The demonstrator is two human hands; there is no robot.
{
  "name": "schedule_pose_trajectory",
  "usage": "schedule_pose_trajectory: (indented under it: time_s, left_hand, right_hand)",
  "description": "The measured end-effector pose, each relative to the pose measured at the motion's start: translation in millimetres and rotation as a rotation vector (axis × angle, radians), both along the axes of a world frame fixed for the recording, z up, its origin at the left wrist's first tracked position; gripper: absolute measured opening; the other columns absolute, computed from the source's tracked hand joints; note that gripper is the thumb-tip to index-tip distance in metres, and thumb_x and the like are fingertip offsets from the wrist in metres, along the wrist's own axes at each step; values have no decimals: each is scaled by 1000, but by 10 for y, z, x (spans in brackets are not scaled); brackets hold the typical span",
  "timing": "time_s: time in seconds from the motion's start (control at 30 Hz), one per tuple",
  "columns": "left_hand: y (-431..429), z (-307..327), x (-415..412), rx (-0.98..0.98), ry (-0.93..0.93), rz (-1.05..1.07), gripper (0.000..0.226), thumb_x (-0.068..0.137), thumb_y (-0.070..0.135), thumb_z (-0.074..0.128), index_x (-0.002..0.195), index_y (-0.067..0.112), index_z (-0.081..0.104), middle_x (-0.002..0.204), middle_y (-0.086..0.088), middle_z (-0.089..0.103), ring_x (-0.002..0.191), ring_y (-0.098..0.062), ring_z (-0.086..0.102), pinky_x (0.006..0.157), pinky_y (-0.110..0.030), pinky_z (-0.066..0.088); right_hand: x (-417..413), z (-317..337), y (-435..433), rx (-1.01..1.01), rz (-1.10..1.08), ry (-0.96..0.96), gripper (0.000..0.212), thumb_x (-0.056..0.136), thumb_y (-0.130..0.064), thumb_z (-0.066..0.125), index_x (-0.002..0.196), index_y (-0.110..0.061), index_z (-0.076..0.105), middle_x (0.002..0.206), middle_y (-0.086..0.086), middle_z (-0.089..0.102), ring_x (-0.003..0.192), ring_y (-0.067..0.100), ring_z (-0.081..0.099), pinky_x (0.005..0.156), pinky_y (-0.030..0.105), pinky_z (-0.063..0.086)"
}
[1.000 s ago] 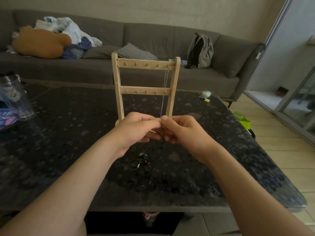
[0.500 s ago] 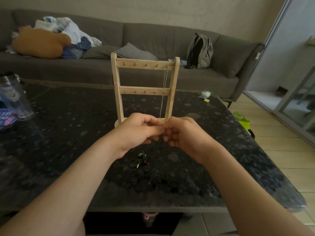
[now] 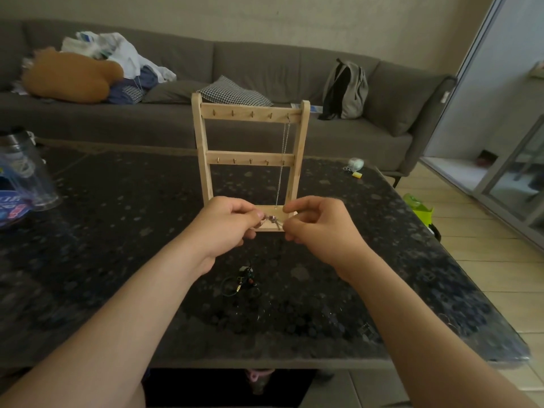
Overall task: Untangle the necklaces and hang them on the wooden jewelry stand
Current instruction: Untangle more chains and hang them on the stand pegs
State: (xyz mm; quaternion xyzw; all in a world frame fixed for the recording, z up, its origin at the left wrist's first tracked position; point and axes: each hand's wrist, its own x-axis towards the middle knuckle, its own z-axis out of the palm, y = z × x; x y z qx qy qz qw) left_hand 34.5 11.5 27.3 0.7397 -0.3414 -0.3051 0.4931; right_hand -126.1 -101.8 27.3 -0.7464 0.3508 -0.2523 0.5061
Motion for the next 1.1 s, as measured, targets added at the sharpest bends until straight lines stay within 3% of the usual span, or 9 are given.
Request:
schedule_pose_trajectory:
  time_s: [0.17,0.23,0.33,0.43,0.63,0.8,0.9,1.0,1.1]
  left_hand:
    - [-5,8,-47,-24,-44,-44,15,109,31,62,112,28,76,106,4,79,102,-12,75,102,-44,60]
    - [1,11,-39,-24,-30,-59,19,110,35,61,114,26,77,106,4,80,101,-11,76,101,-43,61]
    - [11,9,-29,-24,-6,-103,23,108,39,62,116,24,78,108,4,81,100,-11,77,99,-41,62]
    - [9,-4,-26,-29,10,-136,24,107,40,64,114,24,80,107,5,82,101,-13,78,99,-41,62]
    - [1,6,-30,-36,33,-146,24,109,36,61,111,25,82,104,5,82,104,-14,77,100,-42,61]
    - [2,-8,2,-29,67,-126,21,111,27,60,116,23,80,103,1,82,97,-15,78,99,-44,63]
    - [4,4,14,-30,92,-114,16,109,19,63,116,23,76,103,-5,79,92,-19,76,96,-45,65]
    - [10,34,3,-31,97,-117,15,107,13,63,113,22,74,105,-10,76,91,-22,75,92,-43,65]
    - [19,47,-15,-29,78,-127,16,104,10,64,104,19,77,108,-11,76,90,-22,75,91,-43,66]
  right_hand:
    - [52,-37,29,-121,61,94,16,98,-12,66,104,-20,79,80,4,75,52,-3,57,51,14,46]
    - [51,-34,37,-127,67,90,16,99,-12,65,100,-20,79,80,5,75,58,0,61,56,20,52]
    - [27,-27,30,-71,79,55,16,99,-13,66,98,-20,81,83,6,79,80,24,75,78,45,64]
    - [1,-29,19,-47,108,37,16,99,-16,67,98,-17,82,88,6,81,93,28,78,89,49,64]
    - [7,-42,16,-137,86,34,12,100,-25,73,96,-22,83,87,4,80,89,26,76,81,43,64]
    - [24,-65,-18,-228,55,63,13,100,-26,73,92,-25,84,81,-6,79,73,3,70,65,17,50]
    - [26,-34,-4,-264,20,74,13,96,-22,75,87,-24,85,76,-8,78,67,-1,67,57,10,46]
    - [35,-23,25,-398,-4,67,15,93,-18,74,84,-23,85,74,-10,77,71,2,71,59,12,52]
    - [26,-50,52,-628,2,114,12,89,-24,74,83,-23,84,72,-13,75,69,5,71,72,21,60]
